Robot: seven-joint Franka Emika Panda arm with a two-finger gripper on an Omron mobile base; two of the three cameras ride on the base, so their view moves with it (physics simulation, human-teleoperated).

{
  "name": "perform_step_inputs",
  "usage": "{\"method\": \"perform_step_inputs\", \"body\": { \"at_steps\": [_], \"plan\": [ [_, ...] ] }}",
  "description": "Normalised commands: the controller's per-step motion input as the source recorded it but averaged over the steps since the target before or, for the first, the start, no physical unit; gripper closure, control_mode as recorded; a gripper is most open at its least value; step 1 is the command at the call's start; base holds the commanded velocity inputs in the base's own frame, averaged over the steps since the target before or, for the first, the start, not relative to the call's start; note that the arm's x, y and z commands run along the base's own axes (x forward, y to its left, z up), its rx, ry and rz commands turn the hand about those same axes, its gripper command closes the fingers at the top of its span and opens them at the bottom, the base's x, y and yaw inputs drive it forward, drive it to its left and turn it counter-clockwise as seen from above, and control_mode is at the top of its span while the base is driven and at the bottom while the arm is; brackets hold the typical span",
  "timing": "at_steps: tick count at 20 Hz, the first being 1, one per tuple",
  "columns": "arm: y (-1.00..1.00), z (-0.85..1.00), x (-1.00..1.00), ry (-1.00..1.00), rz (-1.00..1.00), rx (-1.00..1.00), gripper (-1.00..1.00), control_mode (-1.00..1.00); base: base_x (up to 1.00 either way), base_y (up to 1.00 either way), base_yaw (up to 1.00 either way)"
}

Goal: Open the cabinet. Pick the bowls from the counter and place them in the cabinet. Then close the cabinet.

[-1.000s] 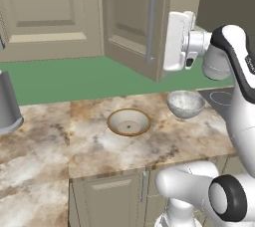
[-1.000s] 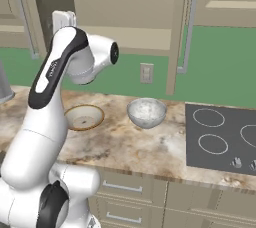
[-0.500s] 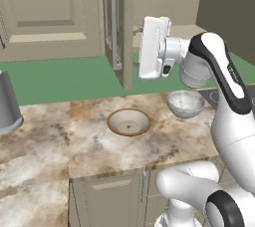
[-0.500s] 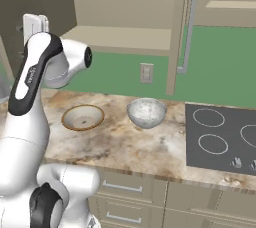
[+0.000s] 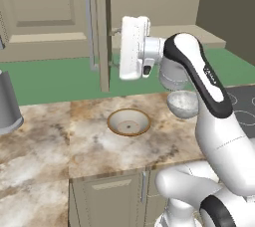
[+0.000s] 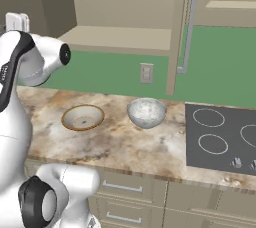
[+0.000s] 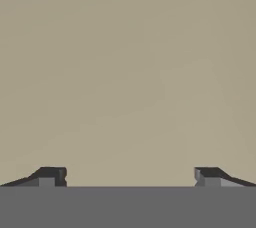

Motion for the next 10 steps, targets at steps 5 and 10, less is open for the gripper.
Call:
{"method": "perform_step_inputs", "body": {
  "at_steps": [5, 10],
  "plan": [
    [-0.38, 0.08, -0.01, -0.04, -0.05, -0.06, -1.0, -1.0, 0.0, 0.0, 0.0],
    [-0.54, 0.0, -0.16, -0.18, -0.05, -0.17, -1.0, -1.0, 0.0, 0.0, 0.0]
  ]
}}
